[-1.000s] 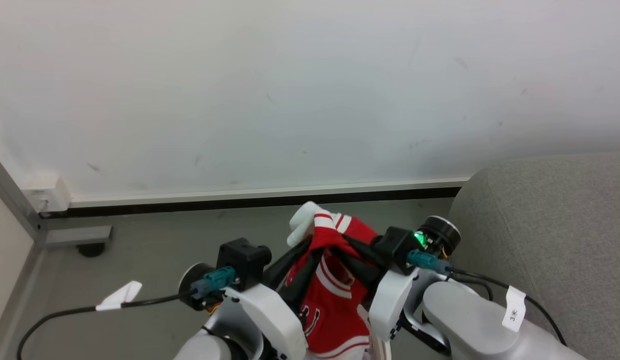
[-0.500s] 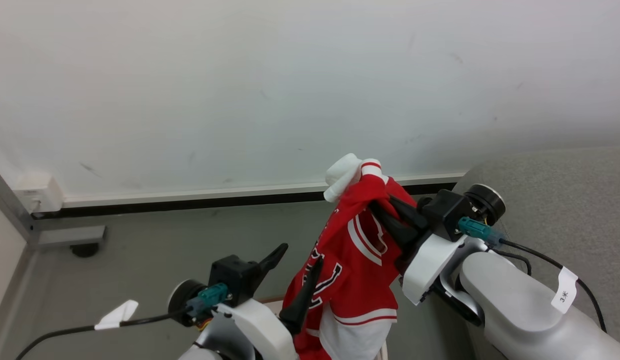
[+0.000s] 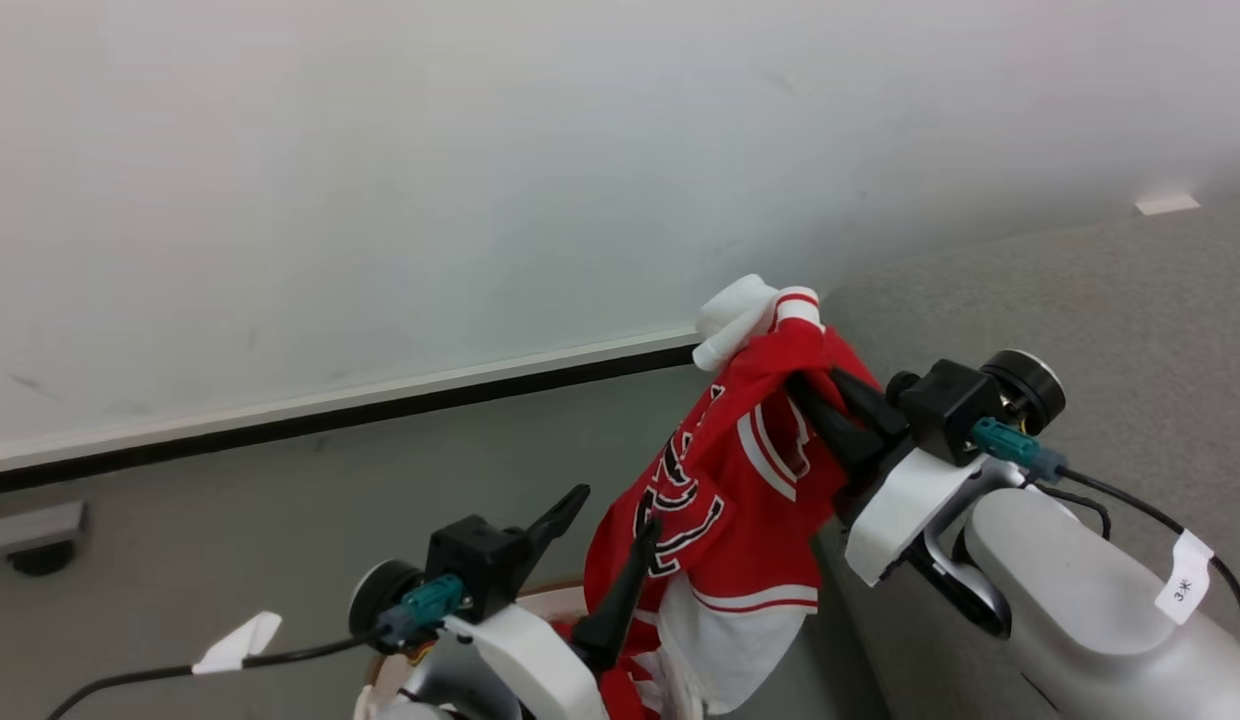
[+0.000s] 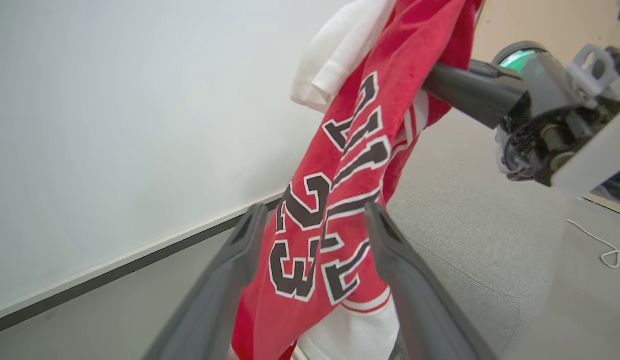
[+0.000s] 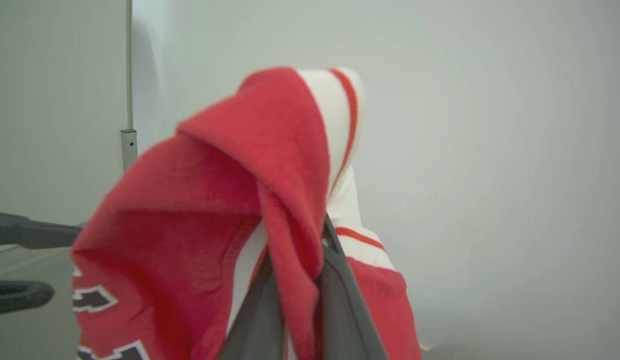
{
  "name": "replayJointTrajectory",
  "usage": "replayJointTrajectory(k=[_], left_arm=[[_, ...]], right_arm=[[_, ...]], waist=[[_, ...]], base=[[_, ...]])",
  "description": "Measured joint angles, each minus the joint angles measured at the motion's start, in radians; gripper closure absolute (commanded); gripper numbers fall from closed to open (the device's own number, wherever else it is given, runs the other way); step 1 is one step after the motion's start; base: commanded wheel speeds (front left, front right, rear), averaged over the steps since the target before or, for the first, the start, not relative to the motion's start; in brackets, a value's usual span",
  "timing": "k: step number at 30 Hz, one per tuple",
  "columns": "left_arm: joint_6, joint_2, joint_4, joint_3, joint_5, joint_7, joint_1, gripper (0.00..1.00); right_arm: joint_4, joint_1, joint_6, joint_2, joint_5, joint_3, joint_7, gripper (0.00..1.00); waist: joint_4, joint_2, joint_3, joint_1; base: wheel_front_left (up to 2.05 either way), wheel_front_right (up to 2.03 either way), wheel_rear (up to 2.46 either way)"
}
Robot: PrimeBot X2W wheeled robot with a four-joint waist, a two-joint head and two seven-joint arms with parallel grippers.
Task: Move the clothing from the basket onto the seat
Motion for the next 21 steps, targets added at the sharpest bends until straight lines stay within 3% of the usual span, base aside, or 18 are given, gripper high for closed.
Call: replayJointTrajectory(k=[13,21], left_arm=[[-0.007,-0.001,-0.024,-0.032,0.009,0.002,-0.025,0.00],[-0.033,0.018,-0.057,-0.084,0.042,0.028,-0.056,0.00]], right_arm=[[-0.069,0.052,0.000,-0.077,-0.006,-0.106,0.012,1.00],[-0.129,0.060,0.000,-0.136,-0.044,-0.287,0.015,1.00]], waist=[[-0.212,0.0000,0.057,0.0000],[-0.243,0.0000,0.166,0.0000]], base=[[0.00,0.00,0.00],[0.00,0.00,0.00]])
